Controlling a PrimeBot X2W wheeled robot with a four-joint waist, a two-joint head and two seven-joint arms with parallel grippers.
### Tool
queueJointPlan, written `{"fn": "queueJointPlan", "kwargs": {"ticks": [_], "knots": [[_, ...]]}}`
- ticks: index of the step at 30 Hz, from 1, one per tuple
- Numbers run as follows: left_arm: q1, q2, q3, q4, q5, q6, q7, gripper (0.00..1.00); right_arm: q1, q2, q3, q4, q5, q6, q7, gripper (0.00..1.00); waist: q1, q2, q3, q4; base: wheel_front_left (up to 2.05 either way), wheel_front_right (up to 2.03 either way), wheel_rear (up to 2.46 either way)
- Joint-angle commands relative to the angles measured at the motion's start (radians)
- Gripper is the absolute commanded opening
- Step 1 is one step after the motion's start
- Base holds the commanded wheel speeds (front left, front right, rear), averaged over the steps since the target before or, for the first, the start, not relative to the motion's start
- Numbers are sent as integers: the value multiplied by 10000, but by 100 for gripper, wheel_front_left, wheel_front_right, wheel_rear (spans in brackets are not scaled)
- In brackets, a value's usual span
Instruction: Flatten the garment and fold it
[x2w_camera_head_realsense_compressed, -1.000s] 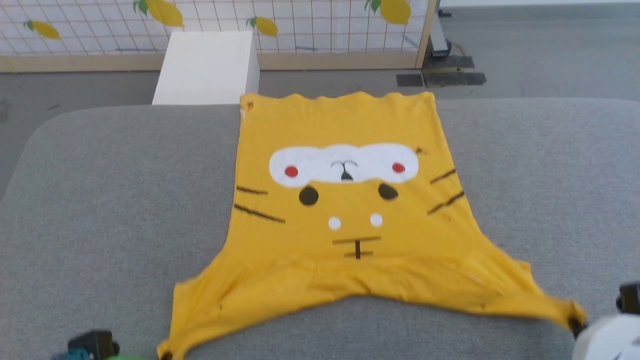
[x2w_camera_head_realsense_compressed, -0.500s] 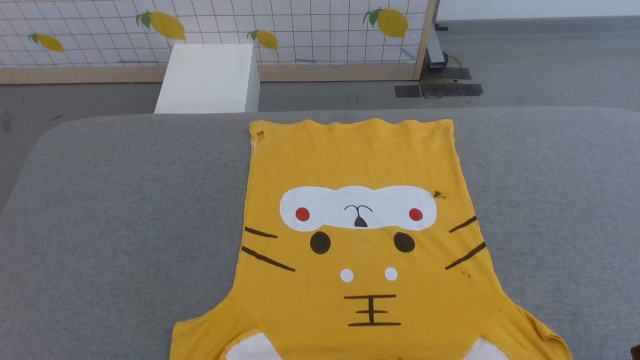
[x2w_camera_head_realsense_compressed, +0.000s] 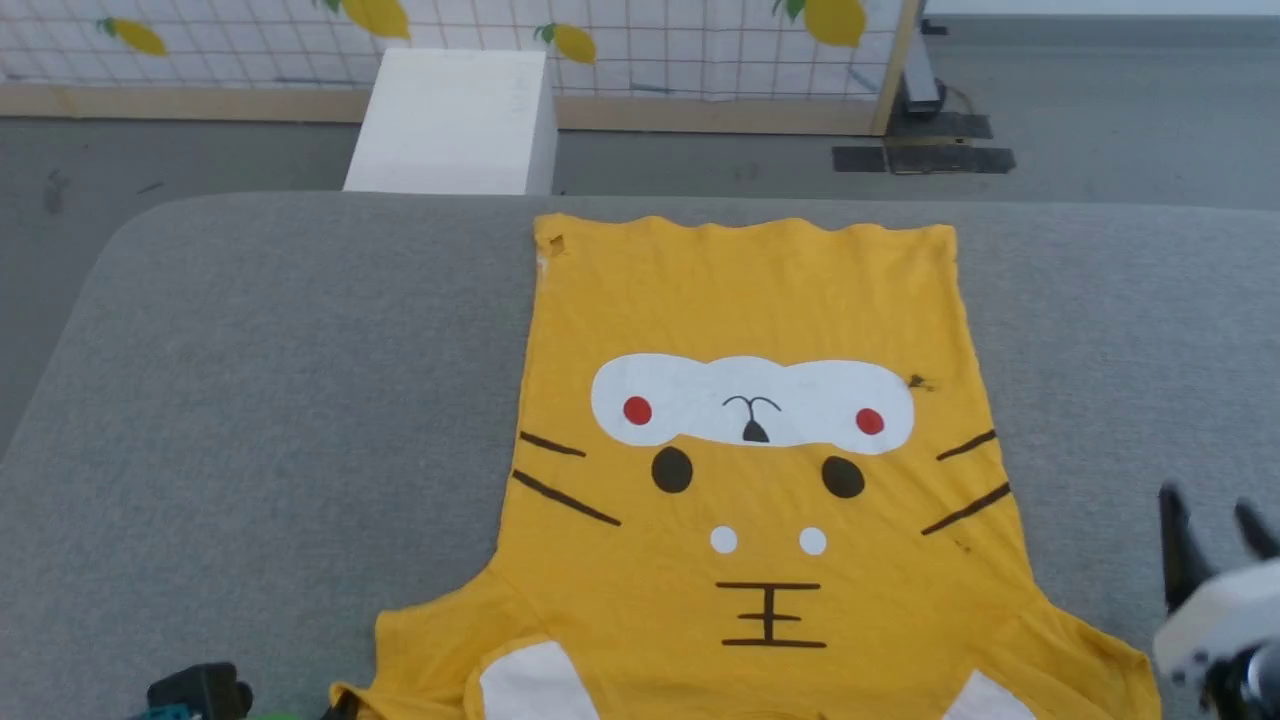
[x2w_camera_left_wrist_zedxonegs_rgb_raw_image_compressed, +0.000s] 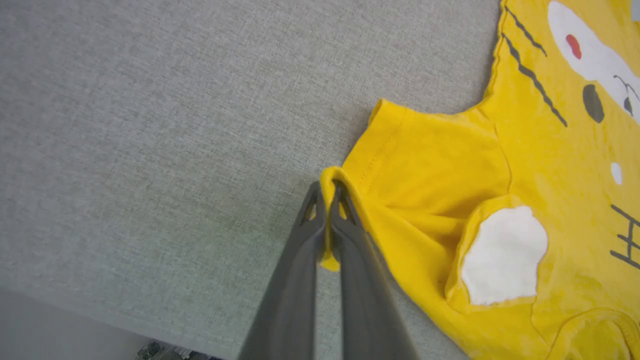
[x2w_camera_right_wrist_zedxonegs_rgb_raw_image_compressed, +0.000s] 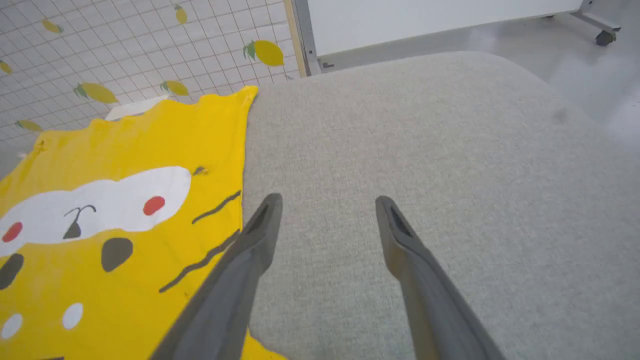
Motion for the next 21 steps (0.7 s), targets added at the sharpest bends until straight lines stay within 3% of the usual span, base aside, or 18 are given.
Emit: {"fn": "queueJointPlan", "kwargs": {"ticks": [1, 5, 10, 15, 21], "knots": [[-253, -18, -80, -54, 0, -79, -66, 0, -533, -4, 2, 20, -218, -13, -337, 100, 1, -1, 210, 321, 0, 0, 0], [-607, -94, -332, -235, 46, -195, -90, 0, -2120, -67, -40, 633, -454, -13, -1129, 100, 1, -1, 657, 765, 0, 0, 0], [-1154, -259, -710, -505, 109, -415, -228, 0, -4414, -856, 151, 2182, -243, -13, -1080, 100, 1, -1, 1716, 1446, 0, 0, 0], [-1726, -534, -1125, -601, 135, -666, -454, 0, -6666, -1862, 412, 3754, -279, -13, 74, 100, 1, -1, 2977, 2183, 0, 0, 0], [-2302, -899, -1541, -297, -33, -978, -767, 0, -8541, -2823, 437, 4714, -647, -13, 1889, 100, 1, -1, 4151, 3004, 0, 0, 0]]}}
